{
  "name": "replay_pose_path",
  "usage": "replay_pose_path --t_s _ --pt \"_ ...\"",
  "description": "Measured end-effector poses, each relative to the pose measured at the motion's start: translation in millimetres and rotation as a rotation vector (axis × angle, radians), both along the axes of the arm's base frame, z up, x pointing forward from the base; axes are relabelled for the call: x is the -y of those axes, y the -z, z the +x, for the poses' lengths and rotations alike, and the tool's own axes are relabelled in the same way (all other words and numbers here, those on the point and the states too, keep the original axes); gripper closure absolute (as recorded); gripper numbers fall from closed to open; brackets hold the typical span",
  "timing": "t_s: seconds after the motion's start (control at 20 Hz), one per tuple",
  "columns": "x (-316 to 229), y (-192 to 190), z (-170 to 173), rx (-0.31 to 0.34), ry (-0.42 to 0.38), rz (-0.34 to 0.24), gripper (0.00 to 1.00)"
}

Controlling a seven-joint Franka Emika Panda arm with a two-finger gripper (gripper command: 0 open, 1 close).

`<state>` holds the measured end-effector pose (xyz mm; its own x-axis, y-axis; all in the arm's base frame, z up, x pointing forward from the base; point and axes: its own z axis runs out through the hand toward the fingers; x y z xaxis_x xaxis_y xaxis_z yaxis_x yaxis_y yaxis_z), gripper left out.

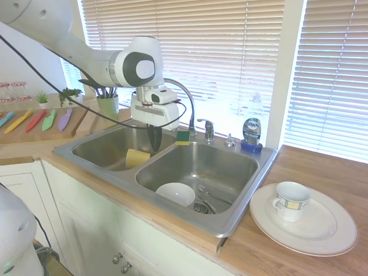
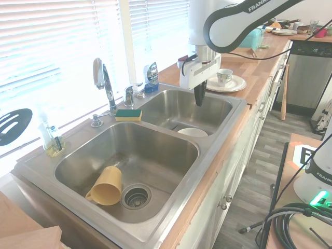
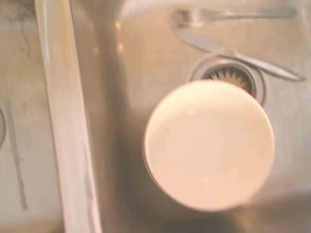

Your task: Turn off the faucet

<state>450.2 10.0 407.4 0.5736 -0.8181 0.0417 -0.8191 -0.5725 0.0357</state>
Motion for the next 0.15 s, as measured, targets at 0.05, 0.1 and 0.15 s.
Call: replay_pose_path --t_s 0.05,0.1,0.15 --pt "2.2 0.9 -2.2 -0.002 0.003 0.000 0.00" --pt "3.6 1.6 -2.8 -0.003 0.005 -0.001 0.00" --pt "4.0 1.7 -2.8 -0.003 0.006 -0.001 0.00"
